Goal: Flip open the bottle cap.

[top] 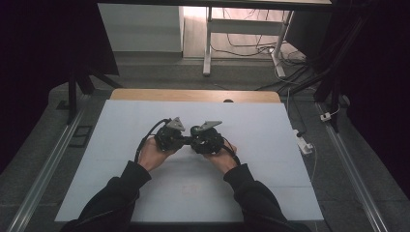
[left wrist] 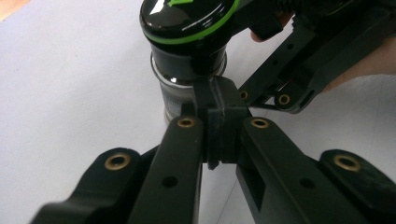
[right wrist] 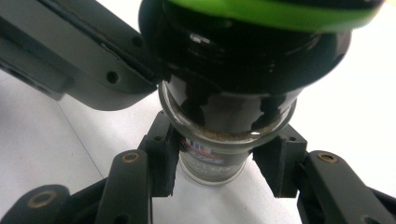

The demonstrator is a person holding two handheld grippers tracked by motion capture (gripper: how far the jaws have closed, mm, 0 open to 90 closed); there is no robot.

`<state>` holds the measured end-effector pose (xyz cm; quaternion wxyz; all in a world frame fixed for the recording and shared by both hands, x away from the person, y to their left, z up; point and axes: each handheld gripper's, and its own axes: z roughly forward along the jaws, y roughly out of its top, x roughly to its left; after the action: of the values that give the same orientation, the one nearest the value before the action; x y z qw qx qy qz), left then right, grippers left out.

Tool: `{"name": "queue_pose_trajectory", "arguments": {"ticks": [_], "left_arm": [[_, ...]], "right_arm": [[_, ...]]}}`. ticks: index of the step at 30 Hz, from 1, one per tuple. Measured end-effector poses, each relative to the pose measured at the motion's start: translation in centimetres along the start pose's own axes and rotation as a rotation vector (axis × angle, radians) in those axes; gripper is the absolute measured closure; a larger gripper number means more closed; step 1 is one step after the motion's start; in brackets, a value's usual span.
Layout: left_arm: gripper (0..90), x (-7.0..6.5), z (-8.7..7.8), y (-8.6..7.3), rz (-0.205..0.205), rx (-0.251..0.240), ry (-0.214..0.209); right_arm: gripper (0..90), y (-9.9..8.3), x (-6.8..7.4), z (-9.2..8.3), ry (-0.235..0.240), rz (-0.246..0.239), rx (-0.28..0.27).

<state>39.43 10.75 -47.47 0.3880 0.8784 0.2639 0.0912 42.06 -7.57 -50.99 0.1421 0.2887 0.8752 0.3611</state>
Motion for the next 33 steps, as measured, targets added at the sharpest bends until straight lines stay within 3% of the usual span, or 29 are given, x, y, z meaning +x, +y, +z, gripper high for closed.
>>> {"name": "queue_pose_trajectory", "arguments": {"ticks": [18, 33], "left_arm": [[88.8, -0.5, -1.1, 0.8, 0.016, -0.019, 0.01], [88.9, -0.3, -1.4, 1.2, -0.016, -0.046, 0.017]], "right_arm": [[52.3, 0.0, 0.0, 0.0, 0.0, 0.0, 0.003], [52.3, 0.0, 0.1, 0.0, -0.005, -0.007, 0.004]]}}
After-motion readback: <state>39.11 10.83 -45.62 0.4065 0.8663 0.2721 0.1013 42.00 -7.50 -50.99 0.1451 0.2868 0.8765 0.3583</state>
